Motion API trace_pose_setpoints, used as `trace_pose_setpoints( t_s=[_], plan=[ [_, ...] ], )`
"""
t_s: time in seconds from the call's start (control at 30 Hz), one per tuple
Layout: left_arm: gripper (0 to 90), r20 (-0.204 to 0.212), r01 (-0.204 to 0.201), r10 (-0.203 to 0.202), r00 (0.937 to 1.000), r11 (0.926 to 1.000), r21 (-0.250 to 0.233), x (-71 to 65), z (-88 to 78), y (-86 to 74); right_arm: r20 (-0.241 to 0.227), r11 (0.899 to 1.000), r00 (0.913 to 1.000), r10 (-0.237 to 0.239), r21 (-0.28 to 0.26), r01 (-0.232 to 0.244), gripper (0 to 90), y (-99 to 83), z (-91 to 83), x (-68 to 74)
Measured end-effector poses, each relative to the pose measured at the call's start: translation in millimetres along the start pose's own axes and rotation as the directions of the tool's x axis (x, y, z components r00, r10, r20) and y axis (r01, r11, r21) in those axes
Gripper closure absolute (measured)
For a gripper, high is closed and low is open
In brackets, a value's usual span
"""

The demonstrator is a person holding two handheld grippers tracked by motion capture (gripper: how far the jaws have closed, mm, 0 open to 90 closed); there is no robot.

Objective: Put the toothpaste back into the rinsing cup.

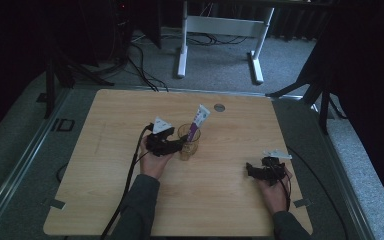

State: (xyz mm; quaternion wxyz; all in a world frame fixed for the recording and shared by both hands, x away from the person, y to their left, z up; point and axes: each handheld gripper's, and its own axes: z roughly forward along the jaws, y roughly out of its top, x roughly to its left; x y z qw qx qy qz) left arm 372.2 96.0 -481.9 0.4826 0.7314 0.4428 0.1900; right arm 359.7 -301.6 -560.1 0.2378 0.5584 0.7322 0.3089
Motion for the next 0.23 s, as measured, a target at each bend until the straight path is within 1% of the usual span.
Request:
trace_pose_setpoints(
  t_s=[0.07,0.1,0.13,0.17,0.2,0.23],
  plan=[
    [30.9,-0.041,0.021,-0.020,0.9990,0.9994,0.028,12.9,-7.7,-9.5,0.000,1.000,1.0000,-0.001,0.000,0.001,11.1,0.0,0.0,0.0],
    [28.6,-0.074,0.028,-0.024,0.9970,0.9981,0.054,20.6,-10.3,-15.5,-0.001,1.000,1.0000,-0.001,0.000,0.001,11.1,0.0,0.0,0.0],
    [26.5,-0.123,0.035,-0.025,0.9921,0.9964,0.078,28.0,-12.6,-22.5,-0.001,1.000,1.0000,-0.002,0.000,0.002,11.1,-0.1,0.0,-0.2],
    [25.1,-0.173,0.041,-0.023,0.9847,0.9939,0.102,36.1,-14.9,-30.0,0.000,1.000,1.0000,-0.003,0.000,0.003,11.1,-0.1,0.0,-0.2],
    [23.6,-0.209,0.067,-0.040,0.9772,0.9898,0.125,45.1,-16.8,-37.4,0.000,1.000,1.0000,-0.003,0.000,0.003,11.1,-0.1,0.0,-0.2],
    [20.0,-0.209,0.067,-0.040,0.9772,0.9898,0.125,45.1,-16.8,-37.4,0.000,1.000,1.0000,-0.003,0.000,0.003,11.1,-0.1,0.0,-0.2]
  ],
)
